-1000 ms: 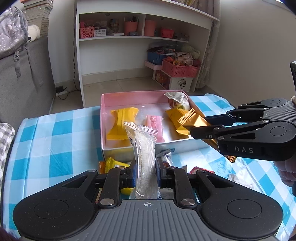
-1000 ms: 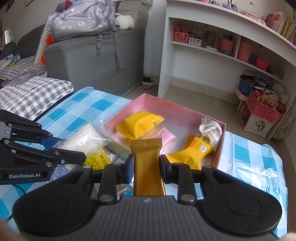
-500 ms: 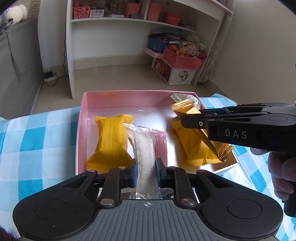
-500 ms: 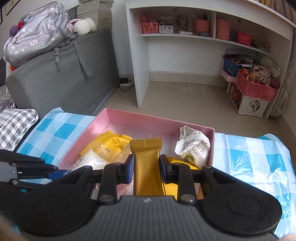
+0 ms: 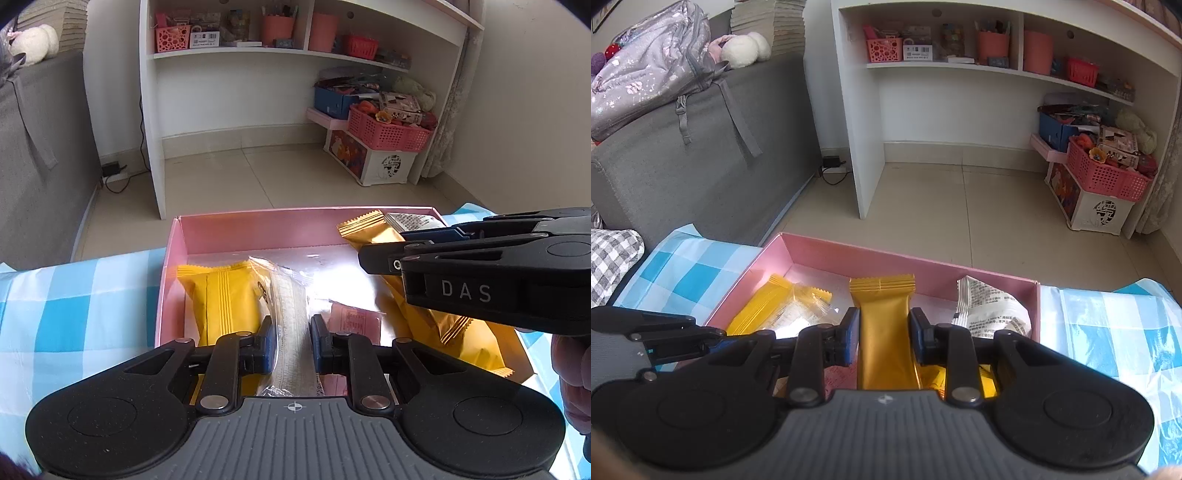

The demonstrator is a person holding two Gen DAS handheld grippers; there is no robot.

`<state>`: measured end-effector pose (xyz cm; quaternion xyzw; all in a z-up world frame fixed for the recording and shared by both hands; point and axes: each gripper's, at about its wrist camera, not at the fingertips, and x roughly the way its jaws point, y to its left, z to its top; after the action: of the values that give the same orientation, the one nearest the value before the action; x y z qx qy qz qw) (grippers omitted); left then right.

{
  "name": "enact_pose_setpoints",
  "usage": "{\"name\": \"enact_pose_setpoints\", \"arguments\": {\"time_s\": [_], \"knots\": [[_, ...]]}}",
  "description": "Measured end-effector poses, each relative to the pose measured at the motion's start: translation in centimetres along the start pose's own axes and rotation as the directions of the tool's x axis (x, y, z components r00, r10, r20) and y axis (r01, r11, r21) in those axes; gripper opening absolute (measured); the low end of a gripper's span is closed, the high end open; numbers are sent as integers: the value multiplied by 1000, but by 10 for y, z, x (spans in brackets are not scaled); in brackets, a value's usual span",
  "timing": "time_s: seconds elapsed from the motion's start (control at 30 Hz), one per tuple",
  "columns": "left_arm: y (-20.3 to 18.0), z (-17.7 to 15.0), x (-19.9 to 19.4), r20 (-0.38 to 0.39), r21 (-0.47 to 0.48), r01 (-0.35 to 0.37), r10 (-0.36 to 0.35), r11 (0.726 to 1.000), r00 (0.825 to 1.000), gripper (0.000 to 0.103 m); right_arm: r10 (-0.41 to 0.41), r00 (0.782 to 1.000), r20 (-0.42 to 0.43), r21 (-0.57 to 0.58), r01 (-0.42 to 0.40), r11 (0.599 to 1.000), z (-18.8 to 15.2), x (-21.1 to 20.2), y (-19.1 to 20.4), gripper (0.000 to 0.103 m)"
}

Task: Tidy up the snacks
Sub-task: 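Carry the gold bar and clear bar into the box and open both tools, then withdraw both tools from the box back over the loose snacks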

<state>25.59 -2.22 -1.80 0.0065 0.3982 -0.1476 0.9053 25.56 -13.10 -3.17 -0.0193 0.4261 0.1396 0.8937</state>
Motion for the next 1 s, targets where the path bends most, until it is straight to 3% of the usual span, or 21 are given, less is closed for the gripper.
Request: {"name": "enact_pose_setpoints", "arguments": {"time_s": [0.3, 0.4, 0.47, 0.67, 1.0], "knots": [[-1, 0, 1, 13, 12, 14, -14, 1000, 1000, 23, -19, 1000, -7, 9, 19, 1000, 4, 4, -1, 29], [-2, 0, -3, 7, 23, 31, -31, 999, 999, 29, -7, 1000, -2, 7, 7, 1000, 4, 0, -1, 37], [-5, -1, -7, 14, 42, 30, -31, 999, 999, 39, -3, 1000, 9, 10, 3, 1000, 5, -5, -1, 52], [-10, -4, -24, 28, 52, 41, -42, 998, 999, 59, -6, 1000, 30, 12, 6, 1000, 6, -22, 1, 67], [-17, -19, -60, 33, 65, 41, -44, 997, 998, 74, -18, 998, 54, 11, 18, 1000, -2, -53, 7, 81]]}}
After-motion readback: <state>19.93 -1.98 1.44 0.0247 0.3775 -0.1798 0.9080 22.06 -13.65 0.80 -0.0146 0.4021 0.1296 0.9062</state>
